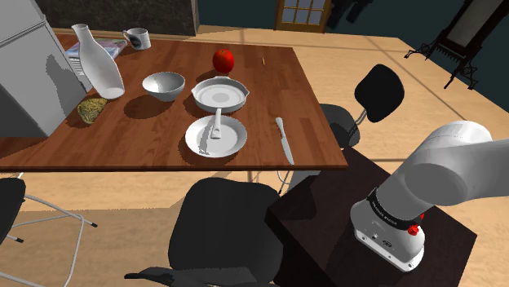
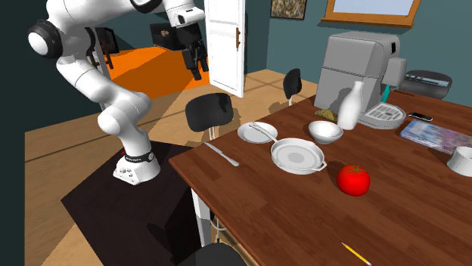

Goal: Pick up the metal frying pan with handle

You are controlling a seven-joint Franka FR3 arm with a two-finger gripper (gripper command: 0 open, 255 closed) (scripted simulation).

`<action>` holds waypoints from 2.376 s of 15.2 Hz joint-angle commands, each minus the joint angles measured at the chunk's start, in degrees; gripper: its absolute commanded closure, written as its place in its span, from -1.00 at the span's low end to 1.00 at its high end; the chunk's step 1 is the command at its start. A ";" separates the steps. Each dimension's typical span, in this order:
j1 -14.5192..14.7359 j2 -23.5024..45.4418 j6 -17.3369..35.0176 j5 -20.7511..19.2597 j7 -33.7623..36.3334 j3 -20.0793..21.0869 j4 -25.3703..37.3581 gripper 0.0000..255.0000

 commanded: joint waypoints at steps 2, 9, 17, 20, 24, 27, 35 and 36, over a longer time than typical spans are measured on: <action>-0.21 1.83 0.64 0.50 1.75 0.99 0.28 -1.00; -1.81 15.95 4.64 3.24 13.75 7.38 4.11 -1.00; -2.99 34.22 7.86 4.04 27.25 12.67 12.17 -1.00; -3.04 41.46 8.57 3.80 32.16 13.92 16.10 -1.00; -2.56 51.27 9.01 3.33 38.37 14.76 22.07 -1.00; -1.87 58.68 8.94 3.09 42.65 14.83 27.13 -1.00; 0.63 78.71 6.85 3.78 52.31 13.60 43.41 -1.00; 0.78 79.91 6.63 3.89 52.81 13.50 44.52 -1.00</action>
